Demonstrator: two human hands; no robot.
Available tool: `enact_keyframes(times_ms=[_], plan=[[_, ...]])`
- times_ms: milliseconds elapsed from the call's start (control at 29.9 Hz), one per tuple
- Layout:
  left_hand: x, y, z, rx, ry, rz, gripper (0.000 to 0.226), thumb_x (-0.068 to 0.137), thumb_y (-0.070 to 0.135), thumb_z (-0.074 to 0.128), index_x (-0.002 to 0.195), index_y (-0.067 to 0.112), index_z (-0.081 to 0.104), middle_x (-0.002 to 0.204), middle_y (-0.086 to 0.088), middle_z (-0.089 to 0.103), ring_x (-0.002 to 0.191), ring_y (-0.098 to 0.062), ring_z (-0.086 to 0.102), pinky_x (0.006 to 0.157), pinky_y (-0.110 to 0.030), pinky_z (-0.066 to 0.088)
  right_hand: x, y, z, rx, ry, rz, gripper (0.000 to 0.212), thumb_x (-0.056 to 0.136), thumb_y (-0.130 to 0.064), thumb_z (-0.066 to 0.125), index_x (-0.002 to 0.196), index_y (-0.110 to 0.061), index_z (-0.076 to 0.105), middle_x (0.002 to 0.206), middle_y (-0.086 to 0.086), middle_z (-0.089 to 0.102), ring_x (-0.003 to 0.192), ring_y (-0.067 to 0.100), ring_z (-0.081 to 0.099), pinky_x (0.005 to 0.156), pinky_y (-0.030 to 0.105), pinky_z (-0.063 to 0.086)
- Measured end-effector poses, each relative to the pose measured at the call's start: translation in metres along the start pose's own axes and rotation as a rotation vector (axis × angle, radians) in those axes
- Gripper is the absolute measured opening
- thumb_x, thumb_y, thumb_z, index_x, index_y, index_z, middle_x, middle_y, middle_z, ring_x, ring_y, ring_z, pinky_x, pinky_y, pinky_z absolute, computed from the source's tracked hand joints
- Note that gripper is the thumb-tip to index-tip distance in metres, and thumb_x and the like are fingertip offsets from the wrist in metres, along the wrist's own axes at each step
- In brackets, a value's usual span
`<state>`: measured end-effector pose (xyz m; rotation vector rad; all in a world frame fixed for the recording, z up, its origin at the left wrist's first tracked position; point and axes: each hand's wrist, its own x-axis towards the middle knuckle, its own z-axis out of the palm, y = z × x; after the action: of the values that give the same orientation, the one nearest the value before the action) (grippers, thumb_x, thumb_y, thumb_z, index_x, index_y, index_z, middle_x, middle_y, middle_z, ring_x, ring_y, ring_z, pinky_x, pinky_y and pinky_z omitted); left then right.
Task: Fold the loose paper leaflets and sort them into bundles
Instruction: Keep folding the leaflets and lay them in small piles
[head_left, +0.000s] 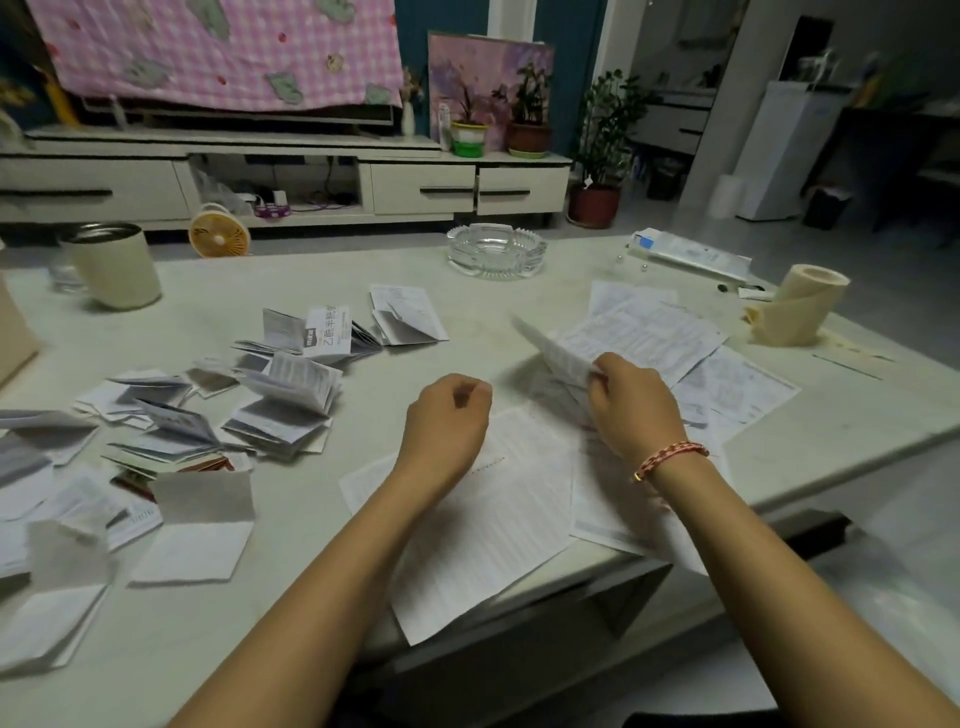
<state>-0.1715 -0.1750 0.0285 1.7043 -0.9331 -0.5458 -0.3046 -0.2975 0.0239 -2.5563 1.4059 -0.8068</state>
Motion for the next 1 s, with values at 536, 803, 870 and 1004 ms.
enact_keyframes(times_ms=[536,803,870,1004], plan=[[0.016,-0.013,-0.016,-1.074,-0.291,-0.574,0.070,0.081,0.066,0.048,0.121,0.010,0.059,0.112,-0.016,0.066,0.100,-0.031,0.063,0.083,-0.044,0.053,-0.023,-0.042,-0.074,1.403,-0.300,0.475,0.011,0.090,-0.004,0.051,0.088,-0.003,0.062,0.087,0.007,0.067,0.074,0.017,0.067,0.059,0.030,0.059],[0.014,-0.015,-0.011,-0.765,-0.053,-0.555,0.022,0.093,0.003,0.050,0.114,-0.001,0.057,0.089,-0.013,0.066,0.077,-0.025,0.063,0.066,-0.039,0.051,-0.015,-0.001,-0.031,0.278,-0.218,0.352,0.032,0.085,-0.008,0.053,0.117,-0.003,0.053,0.103,0.014,0.064,0.089,0.028,0.061,0.072,0.034,0.050],[0.013,-0.018,-0.010,-0.554,0.023,-0.445,0.022,0.090,-0.005,0.047,0.108,0.001,0.059,0.086,-0.010,0.064,0.073,-0.022,0.062,0.065,-0.034,0.052,-0.015,0.001,-0.032,0.220,-0.171,0.305,0.036,0.088,-0.011,0.051,0.124,-0.008,0.049,0.111,0.012,0.061,0.097,0.026,0.057,0.078,0.030,0.043],[0.009,-0.011,-0.014,-0.304,0.074,-0.210,0.021,0.089,-0.003,0.046,0.095,0.013,0.059,0.081,0.002,0.062,0.069,-0.011,0.060,0.052,-0.019,0.048,-0.015,-0.003,-0.036,0.311,-0.138,0.229,0.034,0.089,-0.011,0.051,0.124,-0.010,0.050,0.113,0.008,0.058,0.096,0.017,0.051,0.080,0.027,0.041]])
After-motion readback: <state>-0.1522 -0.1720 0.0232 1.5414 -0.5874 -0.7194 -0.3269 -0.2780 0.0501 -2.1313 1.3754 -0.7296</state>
